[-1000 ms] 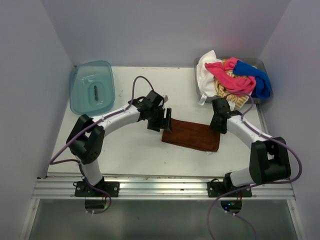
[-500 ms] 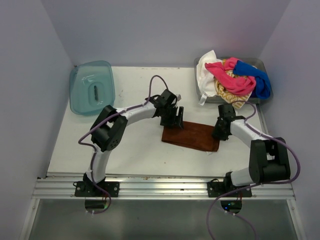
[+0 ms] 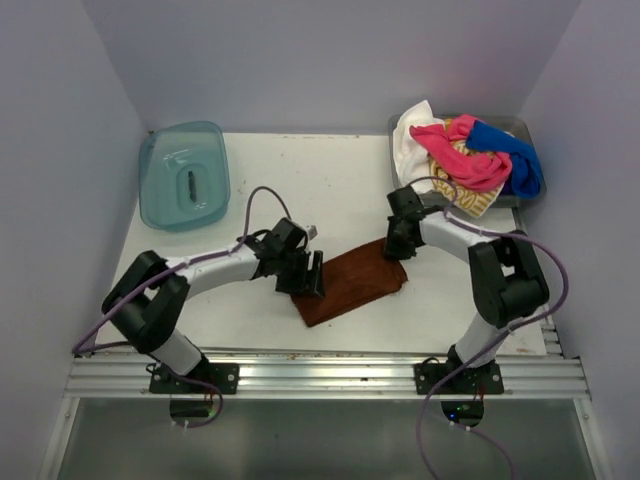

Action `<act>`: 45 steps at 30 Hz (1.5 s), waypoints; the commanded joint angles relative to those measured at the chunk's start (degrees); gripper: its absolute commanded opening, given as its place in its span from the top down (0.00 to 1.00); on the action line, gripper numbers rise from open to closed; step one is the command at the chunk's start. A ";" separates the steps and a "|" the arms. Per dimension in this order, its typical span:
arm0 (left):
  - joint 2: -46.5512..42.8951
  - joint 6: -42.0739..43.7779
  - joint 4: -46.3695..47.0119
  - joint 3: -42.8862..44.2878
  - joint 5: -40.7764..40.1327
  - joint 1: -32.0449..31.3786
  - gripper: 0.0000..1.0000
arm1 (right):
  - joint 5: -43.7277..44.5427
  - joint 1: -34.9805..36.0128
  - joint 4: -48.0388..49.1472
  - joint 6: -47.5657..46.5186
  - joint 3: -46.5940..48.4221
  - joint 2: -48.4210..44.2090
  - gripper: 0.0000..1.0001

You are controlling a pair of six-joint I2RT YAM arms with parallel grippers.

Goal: Roll the towels
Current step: Fold the towel

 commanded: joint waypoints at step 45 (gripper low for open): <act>16.64 2.74 -3.19 25.49 6.32 10.74 0.31 | -1.81 7.61 -2.26 0.27 33.21 23.55 0.79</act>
